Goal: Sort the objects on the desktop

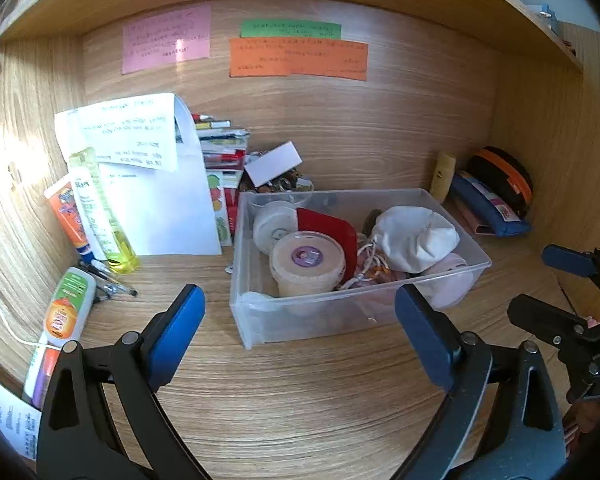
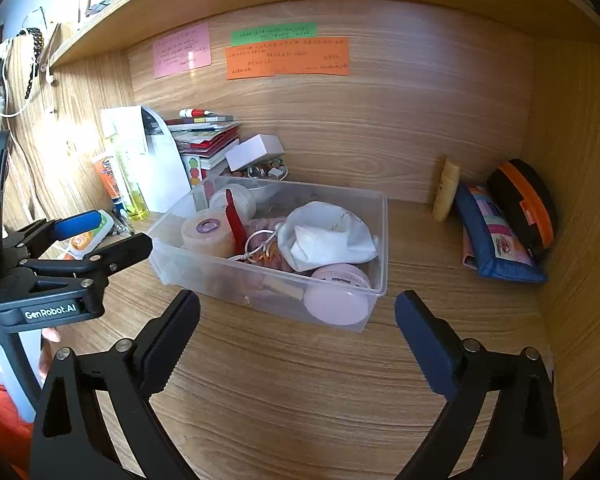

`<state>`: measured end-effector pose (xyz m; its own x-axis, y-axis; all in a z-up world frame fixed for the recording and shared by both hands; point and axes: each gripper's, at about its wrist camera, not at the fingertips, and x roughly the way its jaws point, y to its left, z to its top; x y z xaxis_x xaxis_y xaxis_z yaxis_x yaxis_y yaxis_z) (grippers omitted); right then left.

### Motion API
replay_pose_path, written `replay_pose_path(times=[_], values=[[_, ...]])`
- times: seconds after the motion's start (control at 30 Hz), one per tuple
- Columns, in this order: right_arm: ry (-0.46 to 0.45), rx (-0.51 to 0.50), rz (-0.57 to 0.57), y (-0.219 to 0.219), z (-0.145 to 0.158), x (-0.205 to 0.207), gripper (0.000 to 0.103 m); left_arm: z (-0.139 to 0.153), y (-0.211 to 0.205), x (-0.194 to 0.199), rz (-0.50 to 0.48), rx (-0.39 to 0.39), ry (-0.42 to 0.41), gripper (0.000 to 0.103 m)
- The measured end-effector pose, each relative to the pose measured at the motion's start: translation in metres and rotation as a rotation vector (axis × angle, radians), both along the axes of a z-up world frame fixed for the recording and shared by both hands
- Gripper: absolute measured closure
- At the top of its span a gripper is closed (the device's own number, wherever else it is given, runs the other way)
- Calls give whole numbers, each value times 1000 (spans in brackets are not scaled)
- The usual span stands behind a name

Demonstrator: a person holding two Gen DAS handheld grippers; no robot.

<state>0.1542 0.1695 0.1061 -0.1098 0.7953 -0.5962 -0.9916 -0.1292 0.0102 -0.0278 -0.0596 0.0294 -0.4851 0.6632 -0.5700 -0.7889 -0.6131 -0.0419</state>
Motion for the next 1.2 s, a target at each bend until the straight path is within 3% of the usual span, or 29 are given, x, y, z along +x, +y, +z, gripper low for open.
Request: replay_pose_path(times=[1.2], values=[[37,-43,-8,10,-7,6,5,-8,8,0,-33,-23,-26,6]])
